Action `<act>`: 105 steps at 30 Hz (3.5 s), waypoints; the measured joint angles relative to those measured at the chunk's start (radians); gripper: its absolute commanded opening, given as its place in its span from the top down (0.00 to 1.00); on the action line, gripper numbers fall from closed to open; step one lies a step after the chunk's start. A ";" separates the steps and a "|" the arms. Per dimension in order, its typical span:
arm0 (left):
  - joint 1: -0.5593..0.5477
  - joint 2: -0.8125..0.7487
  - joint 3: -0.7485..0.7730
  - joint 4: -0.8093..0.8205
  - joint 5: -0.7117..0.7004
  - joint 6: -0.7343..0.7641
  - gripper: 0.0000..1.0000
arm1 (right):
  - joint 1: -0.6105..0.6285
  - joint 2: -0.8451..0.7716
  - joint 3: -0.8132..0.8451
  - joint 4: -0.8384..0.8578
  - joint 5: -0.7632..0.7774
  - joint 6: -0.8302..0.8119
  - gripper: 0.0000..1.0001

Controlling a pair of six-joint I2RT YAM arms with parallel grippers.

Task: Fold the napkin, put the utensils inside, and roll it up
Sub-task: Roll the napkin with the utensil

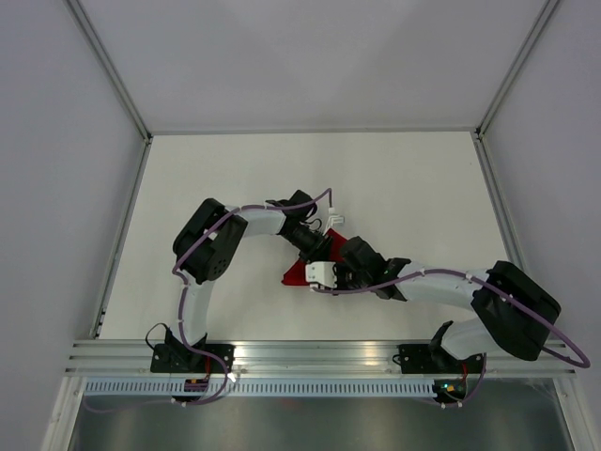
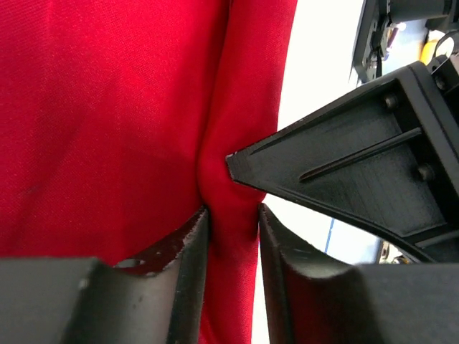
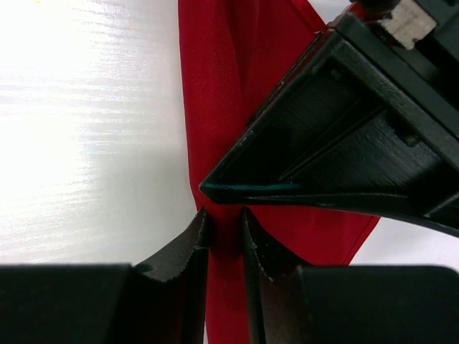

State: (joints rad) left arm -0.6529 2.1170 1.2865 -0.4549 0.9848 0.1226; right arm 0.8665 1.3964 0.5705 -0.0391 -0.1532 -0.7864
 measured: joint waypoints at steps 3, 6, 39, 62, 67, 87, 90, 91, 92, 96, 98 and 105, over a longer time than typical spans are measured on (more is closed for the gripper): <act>0.012 -0.004 0.000 -0.006 0.001 -0.013 0.54 | -0.003 0.018 0.019 -0.013 -0.007 0.003 0.94; 0.026 -0.006 -0.003 -0.003 0.000 -0.033 0.53 | -0.011 0.034 0.042 -0.034 -0.020 0.005 0.94; 0.116 -0.873 -0.763 0.958 -0.819 -0.266 0.30 | -0.361 0.721 0.914 -0.816 -0.578 -0.008 0.97; -0.364 -0.525 -0.668 0.823 -1.062 0.463 0.18 | -0.404 0.859 1.052 -1.080 -0.685 -0.050 0.98; -0.364 -0.475 -0.637 0.843 -1.066 0.497 0.18 | -0.404 0.864 1.056 -1.094 -0.685 -0.052 0.98; -0.360 -0.373 -0.516 0.760 -1.028 0.504 0.79 | -0.406 0.876 1.069 -1.122 -0.684 -0.053 0.98; -0.351 -0.370 -0.493 0.724 -1.003 0.483 0.92 | -0.409 0.876 1.067 -1.123 -0.683 -0.053 0.97; -0.346 -0.369 -0.488 0.714 -0.992 0.474 0.95 | -0.411 0.875 1.065 -1.123 -0.684 -0.053 0.96; -0.341 -0.369 -0.483 0.707 -0.981 0.467 0.98 | -0.413 0.874 1.061 -1.120 -0.686 -0.051 0.91; -0.313 -0.369 -0.462 0.671 -0.924 0.424 0.98 | -0.417 0.857 1.036 -1.096 -0.692 -0.034 0.64; -0.298 -0.369 -0.455 0.659 -0.890 0.398 0.98 | -0.420 0.841 1.020 -1.075 -0.692 -0.020 0.55; -0.240 -0.354 -0.407 0.598 -0.764 0.312 0.98 | -0.450 0.736 0.943 -0.937 -0.650 0.078 0.46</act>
State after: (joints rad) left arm -0.8925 1.7630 0.8795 0.1429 0.2207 0.4351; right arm 0.4164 2.1326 1.5135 -0.9764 -0.8032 -0.7086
